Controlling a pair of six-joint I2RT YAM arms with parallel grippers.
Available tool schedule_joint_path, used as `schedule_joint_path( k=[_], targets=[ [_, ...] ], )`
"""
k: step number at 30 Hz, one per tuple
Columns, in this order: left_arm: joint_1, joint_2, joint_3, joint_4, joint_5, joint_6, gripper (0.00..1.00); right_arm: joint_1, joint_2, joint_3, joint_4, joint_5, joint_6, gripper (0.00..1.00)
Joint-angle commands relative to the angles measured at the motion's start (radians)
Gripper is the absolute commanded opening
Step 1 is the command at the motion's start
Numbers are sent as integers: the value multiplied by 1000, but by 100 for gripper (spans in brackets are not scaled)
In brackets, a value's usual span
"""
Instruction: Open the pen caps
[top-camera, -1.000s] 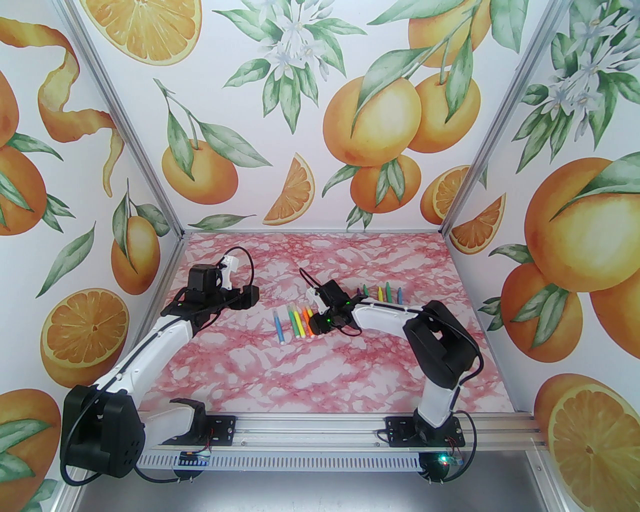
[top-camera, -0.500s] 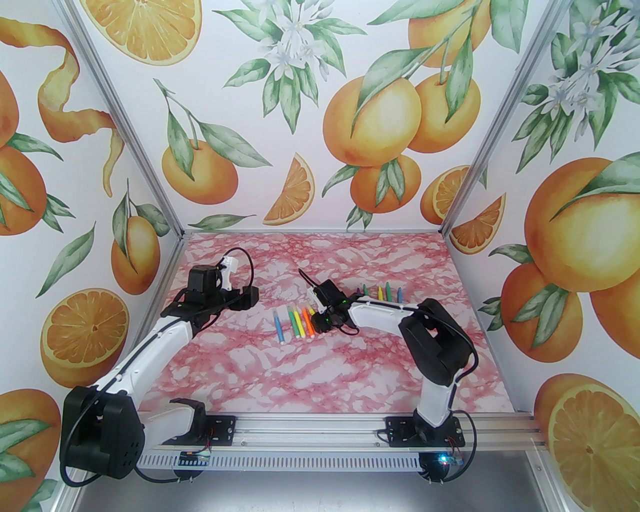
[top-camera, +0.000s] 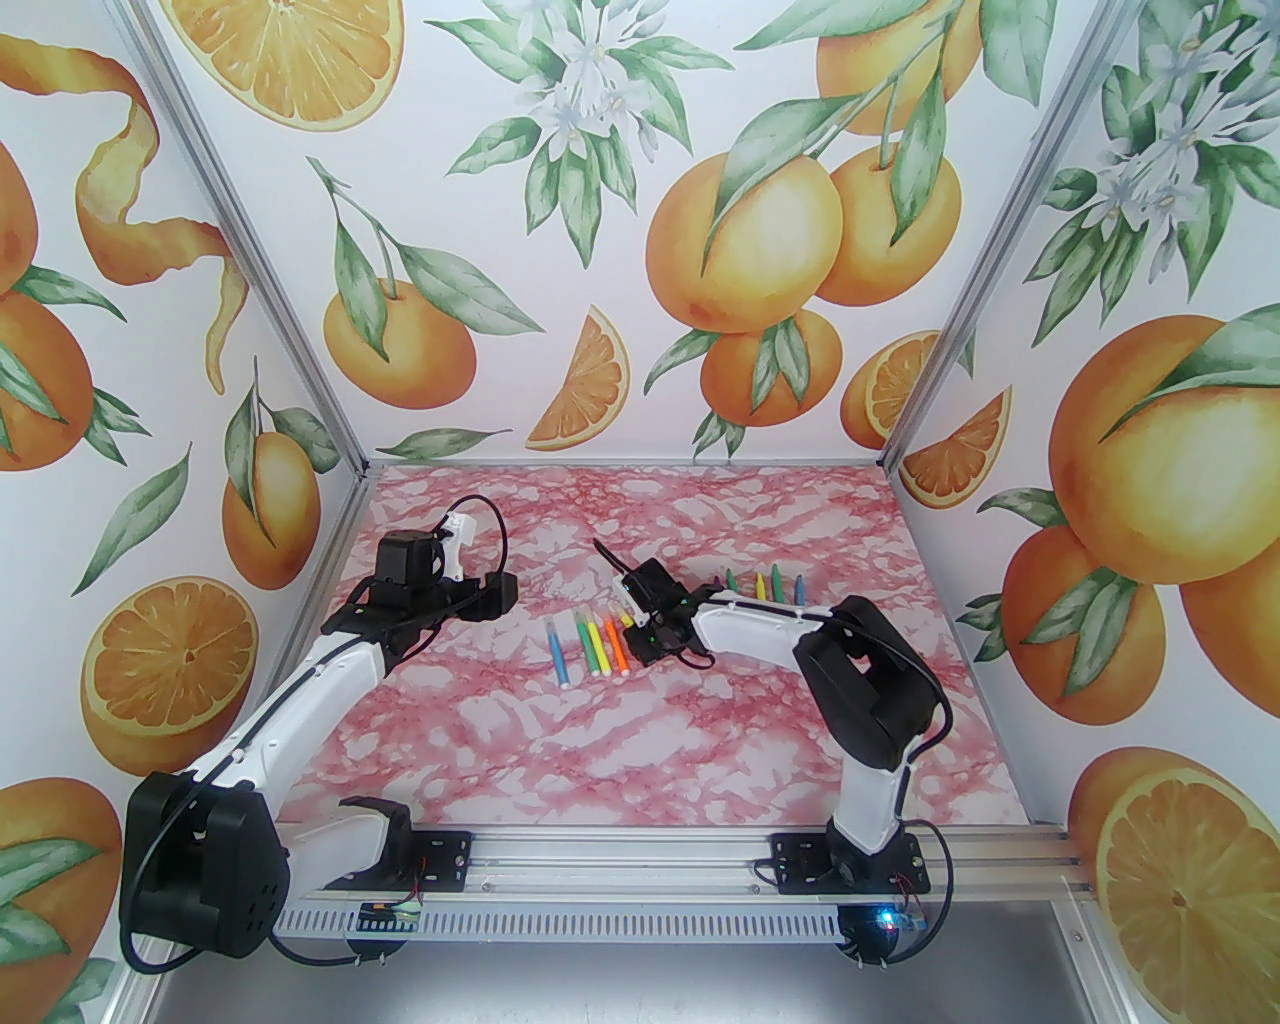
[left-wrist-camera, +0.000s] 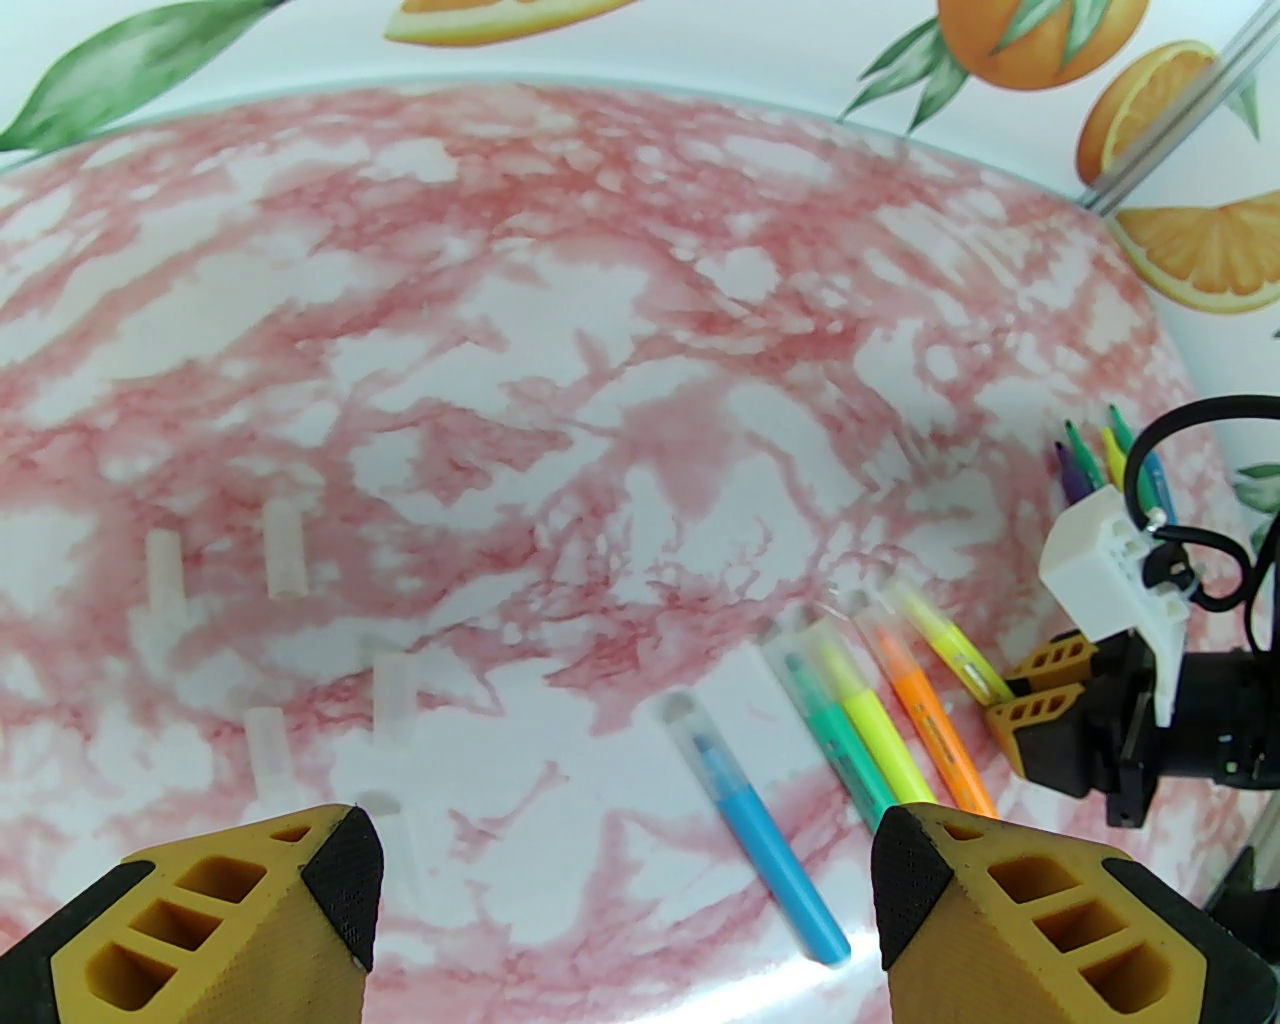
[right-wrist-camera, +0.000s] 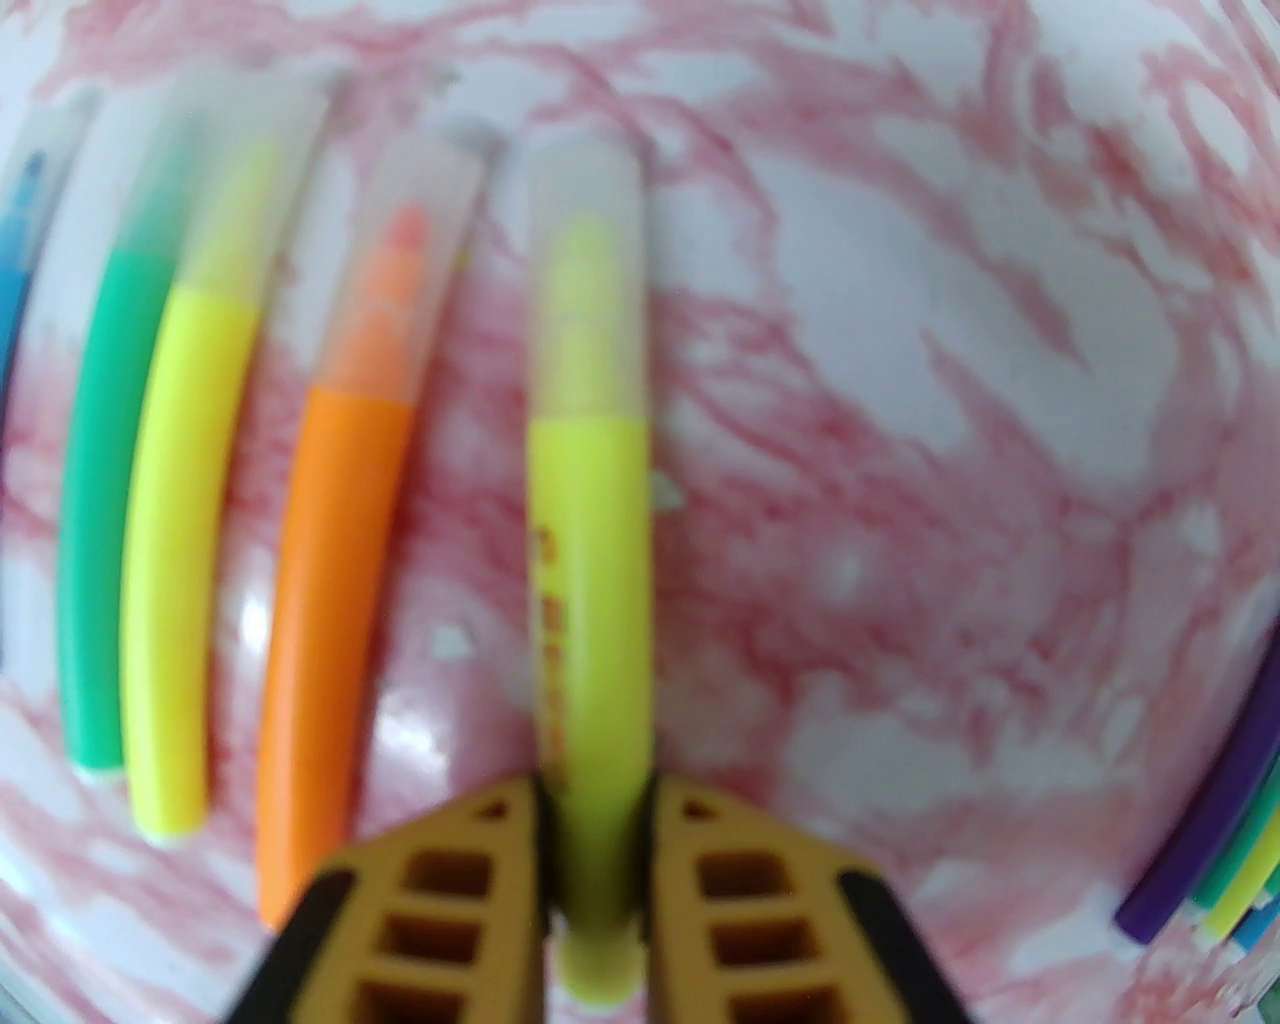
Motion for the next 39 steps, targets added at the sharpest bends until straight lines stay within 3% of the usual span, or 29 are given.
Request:
schedule_joint_path(
  k=[1, 15, 28, 39],
  targets=[
    [7, -5, -14, 36, 11, -24, 84, 8, 24, -9, -29, 30, 17, 13],
    [7, 19, -46, 151, 145, -123, 84, -22, -123, -42, 46, -104, 48, 1],
    [0, 135, -41, 295, 379, -243, 77, -37, -266, -123, 158, -289, 35, 0],
    [-59, 206, -22, 380, 459, -298, 74, -37, -327, -159, 231, -374, 29, 0]
  ],
)
